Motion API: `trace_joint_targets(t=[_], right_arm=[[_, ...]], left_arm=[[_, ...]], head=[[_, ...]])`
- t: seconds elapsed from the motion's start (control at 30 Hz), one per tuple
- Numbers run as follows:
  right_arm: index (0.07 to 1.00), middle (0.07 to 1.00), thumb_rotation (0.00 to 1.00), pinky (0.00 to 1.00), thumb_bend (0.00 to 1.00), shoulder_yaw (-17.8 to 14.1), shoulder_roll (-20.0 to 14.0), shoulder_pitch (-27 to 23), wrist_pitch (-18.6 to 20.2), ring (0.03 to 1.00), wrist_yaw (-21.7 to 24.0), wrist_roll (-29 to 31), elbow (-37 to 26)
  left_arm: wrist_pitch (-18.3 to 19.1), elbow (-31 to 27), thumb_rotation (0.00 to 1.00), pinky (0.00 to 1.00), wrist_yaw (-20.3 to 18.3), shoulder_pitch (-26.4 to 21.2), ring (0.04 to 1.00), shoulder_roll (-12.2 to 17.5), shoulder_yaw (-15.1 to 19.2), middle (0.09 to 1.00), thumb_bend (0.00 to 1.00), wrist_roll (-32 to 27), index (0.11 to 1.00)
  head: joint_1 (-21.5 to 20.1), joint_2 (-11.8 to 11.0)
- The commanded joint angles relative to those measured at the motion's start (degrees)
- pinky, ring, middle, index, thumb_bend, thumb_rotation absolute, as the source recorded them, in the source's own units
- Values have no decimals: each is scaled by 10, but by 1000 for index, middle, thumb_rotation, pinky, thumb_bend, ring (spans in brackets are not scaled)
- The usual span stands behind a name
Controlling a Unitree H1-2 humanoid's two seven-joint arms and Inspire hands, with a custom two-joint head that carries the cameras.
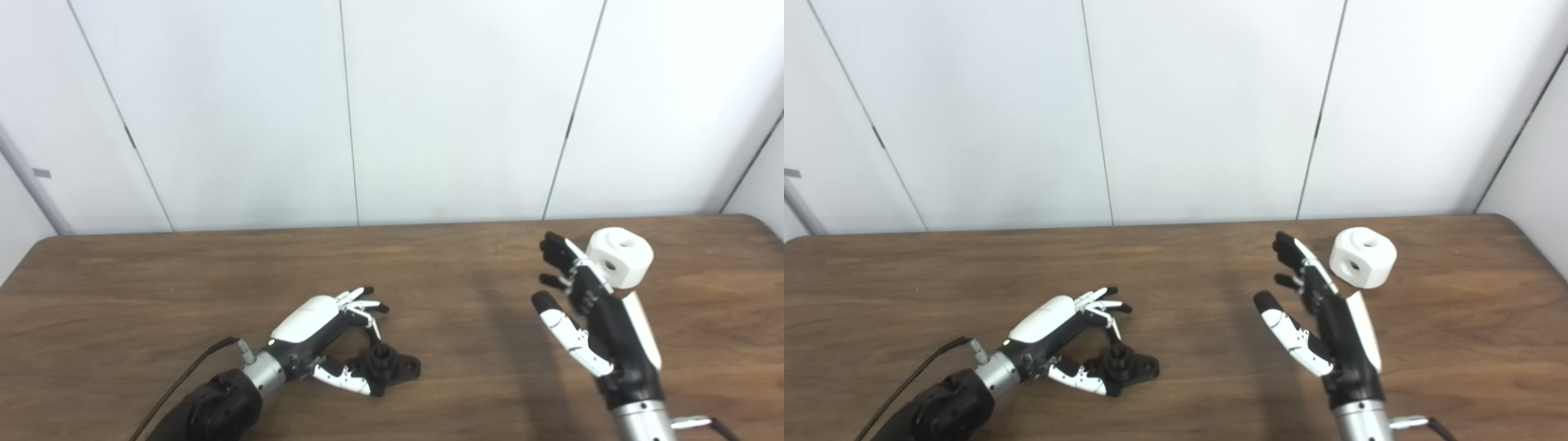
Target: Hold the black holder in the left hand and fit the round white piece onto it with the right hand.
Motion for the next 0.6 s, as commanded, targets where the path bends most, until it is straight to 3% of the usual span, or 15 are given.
trace_joint_targets(t=[0.0,0.1,0.23,0.33,0.43,0.57], right_arm=[[832,867,350,747,522,-14,-7,-13,-24,858,-16,-14,-24],[813,848,283,725,569,-39,-19,-24,-39,840,-30,-14,-16],[789,834,270,709,636,-75,-44,-46,-68,827,-50,-17,8],[778,838,297,731,652,-97,-73,-67,-95,837,-74,-63,35],[772,845,248,761,664,-120,-94,-89,-87,861,-85,-68,61],[759,829,222,716,691,-140,-120,-110,-62,830,-94,-89,103]], left_arm=[[-6,8,52,1000,-7,-1,1000,-4,-4,865,524,9,481],[4,2,52,1000,-9,5,1000,-4,-1,866,524,9,481],[6,-1,52,1000,-9,11,1000,-4,2,869,523,8,482],[3,2,52,1000,-8,13,1000,-4,4,868,523,6,482],[14,0,52,1000,-7,16,1000,-7,5,869,524,14,482],[11,4,52,1000,0,21,1000,-12,7,869,524,14,482]], head=[[-2,0],[-4,-1],[-9,-5],[-8,-14],[-3,-19],[-5,-22]])
